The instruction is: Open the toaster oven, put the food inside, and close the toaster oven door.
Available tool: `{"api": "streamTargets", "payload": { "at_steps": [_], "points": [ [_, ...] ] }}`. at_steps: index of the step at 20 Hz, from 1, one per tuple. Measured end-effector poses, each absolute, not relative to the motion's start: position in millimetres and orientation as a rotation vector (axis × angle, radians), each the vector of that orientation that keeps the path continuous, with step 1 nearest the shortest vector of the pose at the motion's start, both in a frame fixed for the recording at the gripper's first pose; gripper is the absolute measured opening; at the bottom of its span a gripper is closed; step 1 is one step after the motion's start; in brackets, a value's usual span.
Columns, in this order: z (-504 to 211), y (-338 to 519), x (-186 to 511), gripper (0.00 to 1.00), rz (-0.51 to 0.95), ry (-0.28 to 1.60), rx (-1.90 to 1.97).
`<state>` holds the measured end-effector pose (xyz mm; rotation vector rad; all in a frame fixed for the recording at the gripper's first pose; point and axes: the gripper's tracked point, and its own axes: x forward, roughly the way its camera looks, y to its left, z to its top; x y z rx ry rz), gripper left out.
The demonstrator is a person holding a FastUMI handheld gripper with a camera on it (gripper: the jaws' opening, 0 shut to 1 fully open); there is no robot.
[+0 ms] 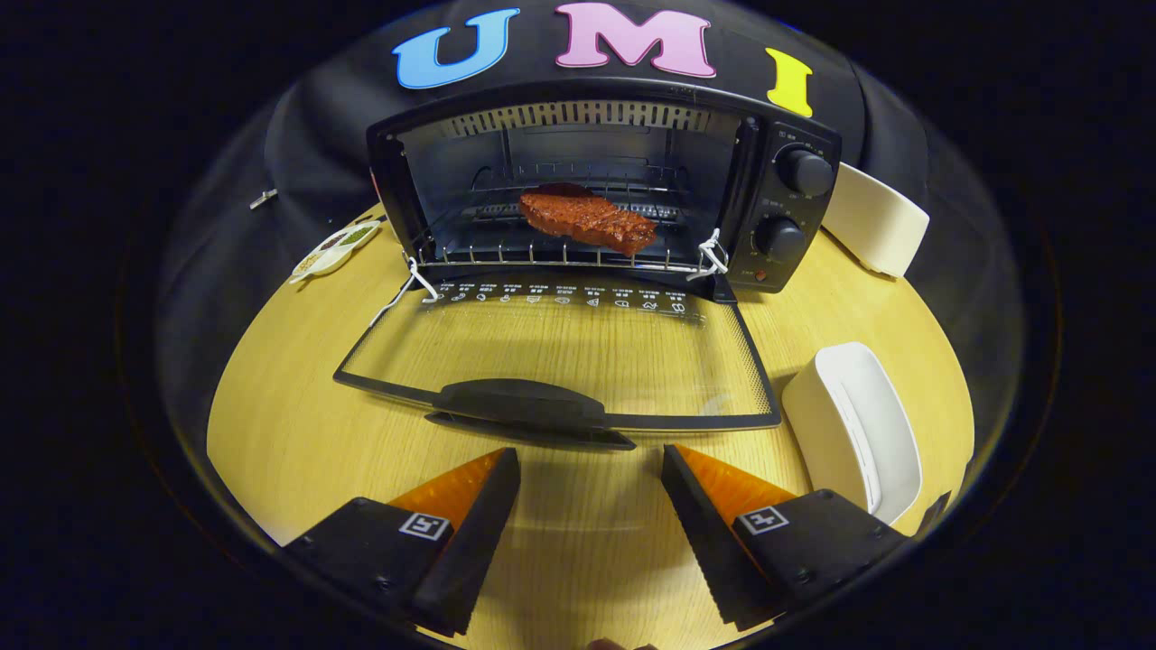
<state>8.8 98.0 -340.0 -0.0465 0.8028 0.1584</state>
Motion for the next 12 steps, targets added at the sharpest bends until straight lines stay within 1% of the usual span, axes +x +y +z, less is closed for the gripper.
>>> {"api": "streamTargets", "payload": {
  "at_steps": [6, 12],
  "points": [
    [-330, 101, 12, 0.99, 0.191, 0.789, -0.085],
    [-275, 101, 23, 0.99, 0.246, 0.724, -0.049]
  ]
}}
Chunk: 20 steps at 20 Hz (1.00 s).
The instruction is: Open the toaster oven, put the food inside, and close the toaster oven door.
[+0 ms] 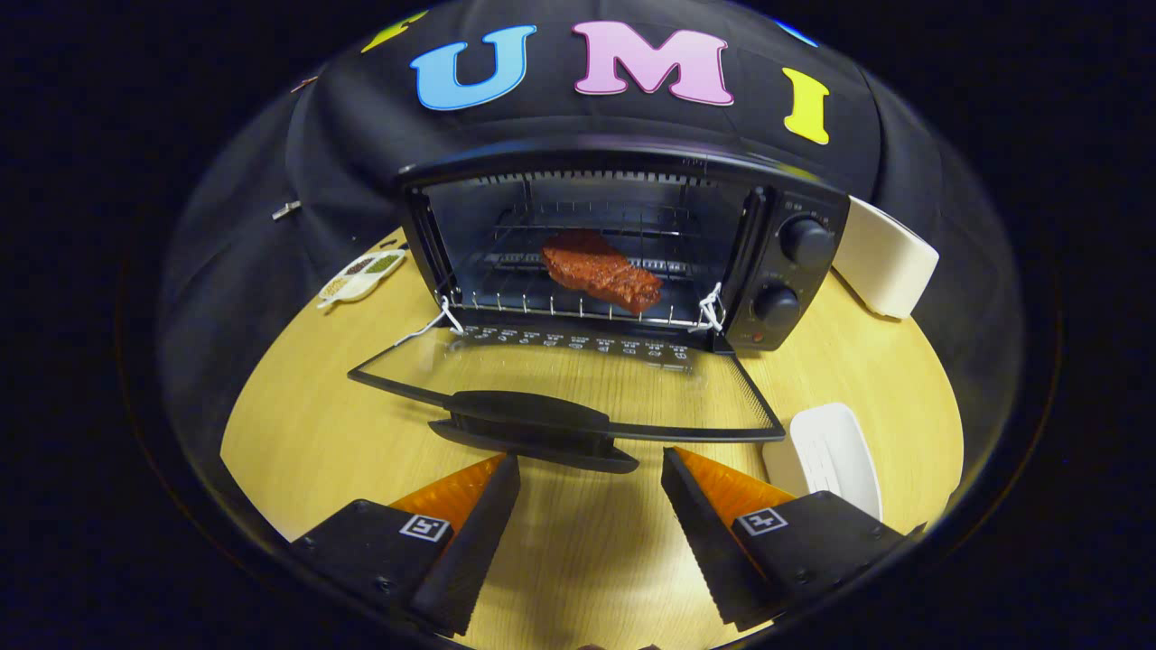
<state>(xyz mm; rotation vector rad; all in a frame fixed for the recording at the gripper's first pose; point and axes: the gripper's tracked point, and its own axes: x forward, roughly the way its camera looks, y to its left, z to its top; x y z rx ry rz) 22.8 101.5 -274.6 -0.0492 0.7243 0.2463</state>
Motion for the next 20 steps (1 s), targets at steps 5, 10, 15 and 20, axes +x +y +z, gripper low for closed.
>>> {"api": "streamTargets", "payload": {
  "at_steps": [5, 10, 15, 20],
  "points": [
    [-223, 106, 56, 0.99, 0.289, 0.638, -0.067],
    [-172, 102, 97, 1.0, 0.282, 0.541, -0.059],
    [-107, 66, 92, 1.0, 0.285, 0.389, -0.069],
    [-37, -2, 63, 1.0, 0.219, 0.232, -0.099]
  ]
}}
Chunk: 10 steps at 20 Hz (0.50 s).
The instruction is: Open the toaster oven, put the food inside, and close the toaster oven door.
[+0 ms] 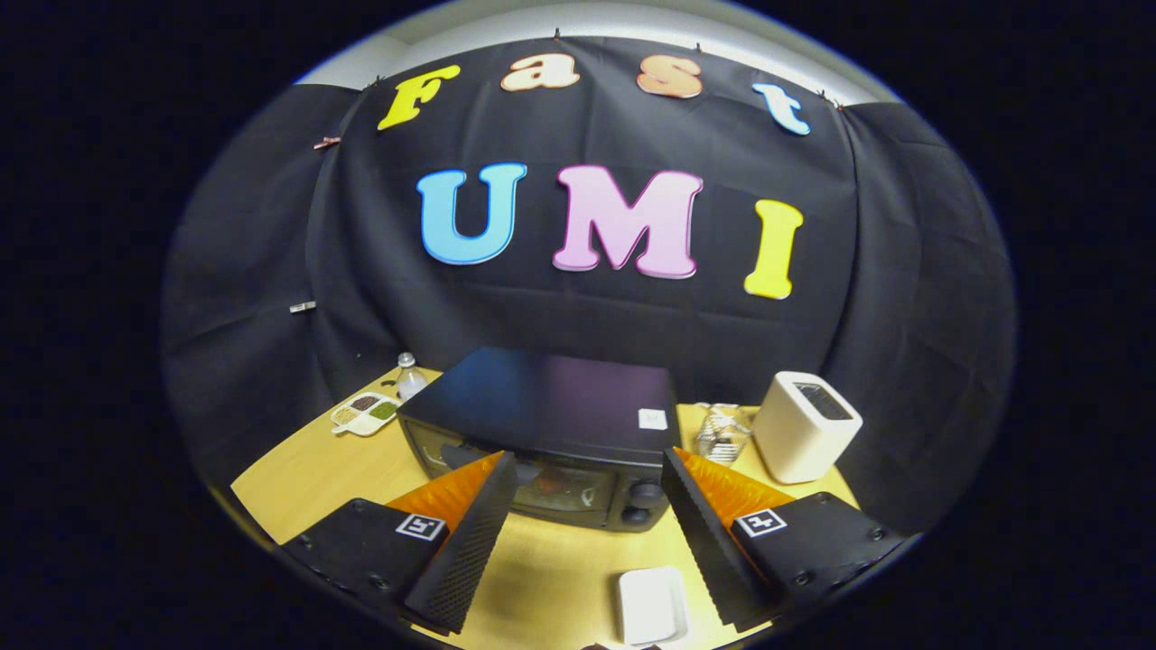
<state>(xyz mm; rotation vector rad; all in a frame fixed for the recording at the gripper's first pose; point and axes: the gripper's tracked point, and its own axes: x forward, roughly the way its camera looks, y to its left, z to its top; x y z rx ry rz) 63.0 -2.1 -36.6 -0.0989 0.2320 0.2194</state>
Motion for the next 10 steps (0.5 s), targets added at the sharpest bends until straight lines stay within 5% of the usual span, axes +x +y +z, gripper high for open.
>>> {"api": "streamTargets", "payload": {
  "at_steps": [10],
  "points": [
    [54, -104, 5, 1.0, 0.034, 0.032, -0.076]
  ]
}}
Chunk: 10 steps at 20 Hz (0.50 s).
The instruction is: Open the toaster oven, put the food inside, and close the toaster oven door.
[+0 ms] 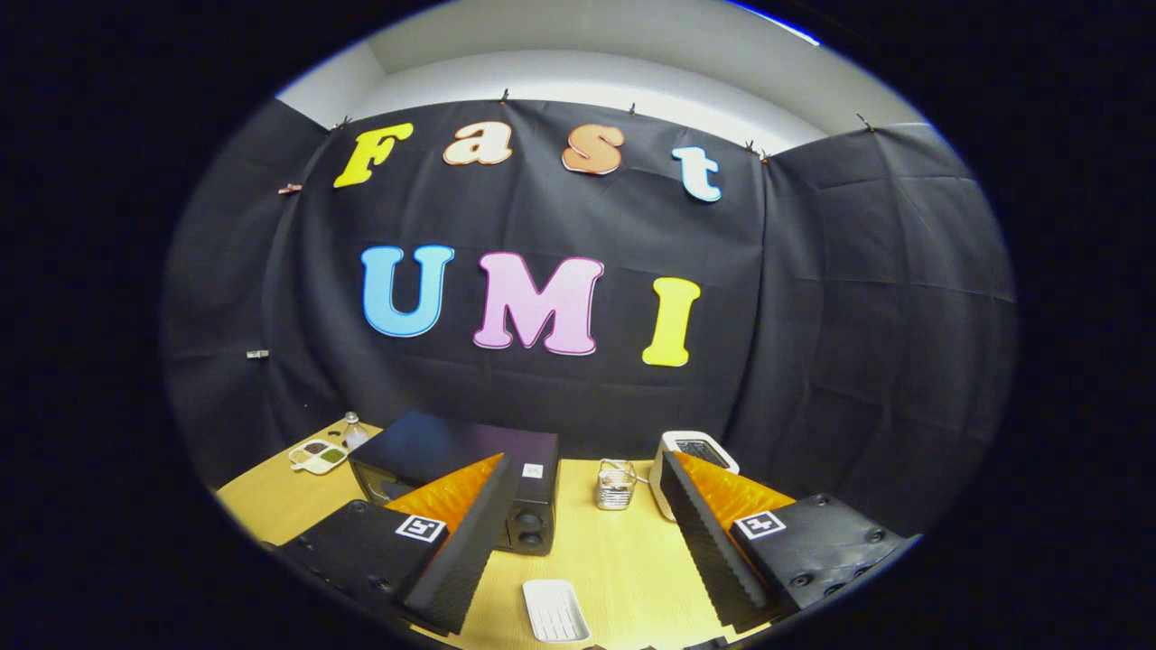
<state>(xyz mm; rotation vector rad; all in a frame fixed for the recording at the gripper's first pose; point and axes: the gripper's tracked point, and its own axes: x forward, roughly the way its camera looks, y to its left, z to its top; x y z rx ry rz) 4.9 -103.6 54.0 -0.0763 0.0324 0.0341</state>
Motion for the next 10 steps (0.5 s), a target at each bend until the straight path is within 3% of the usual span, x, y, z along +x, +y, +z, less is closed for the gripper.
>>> {"api": "streamTargets", "payload": {
  "at_steps": [10],
  "points": [
    [55, -93, -1, 1.0, 0.052, 0.029, -0.037]
  ]
}}
